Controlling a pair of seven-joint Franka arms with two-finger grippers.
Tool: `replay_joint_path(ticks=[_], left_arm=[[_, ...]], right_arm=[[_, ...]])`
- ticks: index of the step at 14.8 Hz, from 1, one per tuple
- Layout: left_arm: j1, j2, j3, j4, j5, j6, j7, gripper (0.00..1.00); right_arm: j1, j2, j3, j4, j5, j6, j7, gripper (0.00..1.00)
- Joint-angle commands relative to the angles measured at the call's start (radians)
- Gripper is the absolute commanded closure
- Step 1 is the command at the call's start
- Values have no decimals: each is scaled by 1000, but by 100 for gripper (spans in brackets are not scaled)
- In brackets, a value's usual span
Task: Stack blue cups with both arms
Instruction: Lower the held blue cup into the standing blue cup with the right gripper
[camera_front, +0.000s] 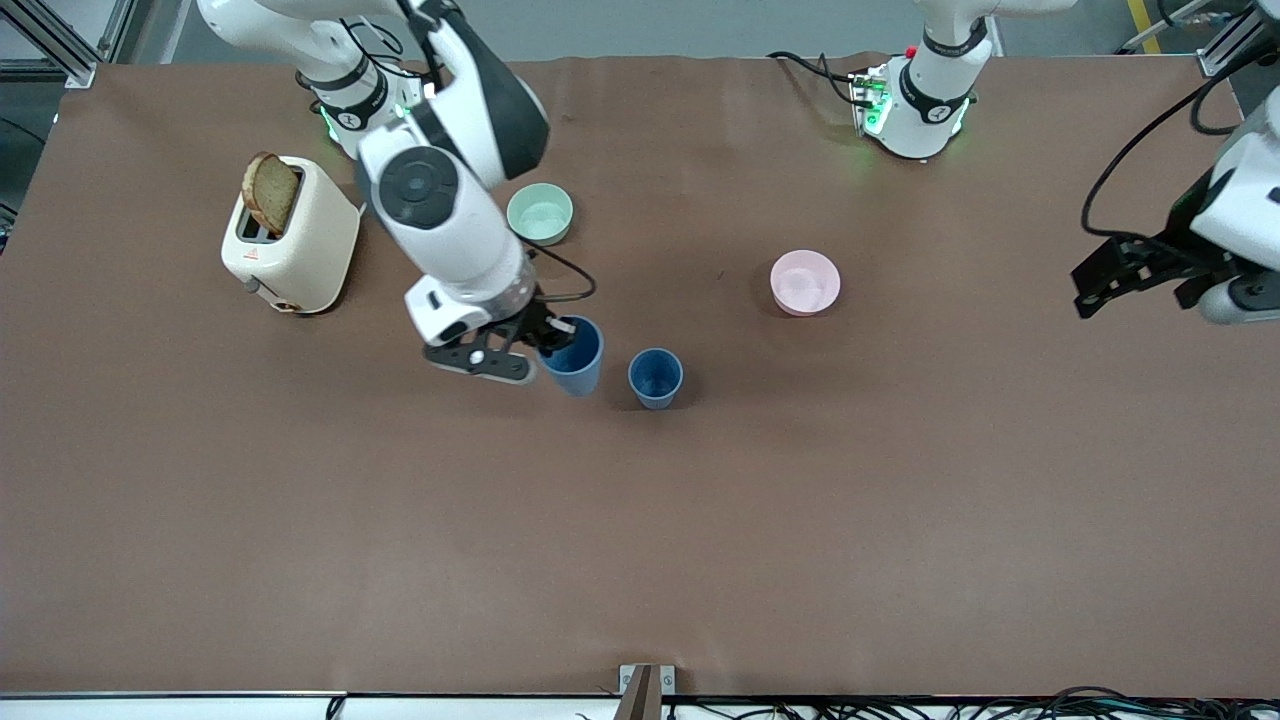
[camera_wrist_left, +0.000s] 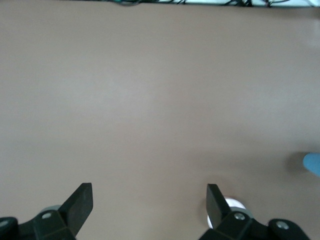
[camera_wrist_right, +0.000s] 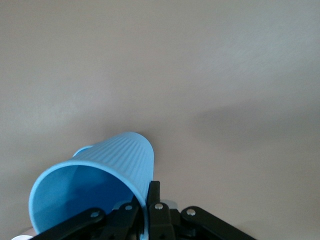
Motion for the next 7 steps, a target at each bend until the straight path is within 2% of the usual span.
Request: replay_joint_path(ticks=[1,3,7], left_arm=[[32,-40,-7,-32,-6,-36,21,0],[58,-61,-12,-51,-27,-38,62,0],[78,-159,-11,-203,-83,-10,98,0]], right_arm=[[45,46,-9,10,22,81,87,100],[68,74,-10,13,32,106,109,100],[96,109,-9,19,46,143,120,100]])
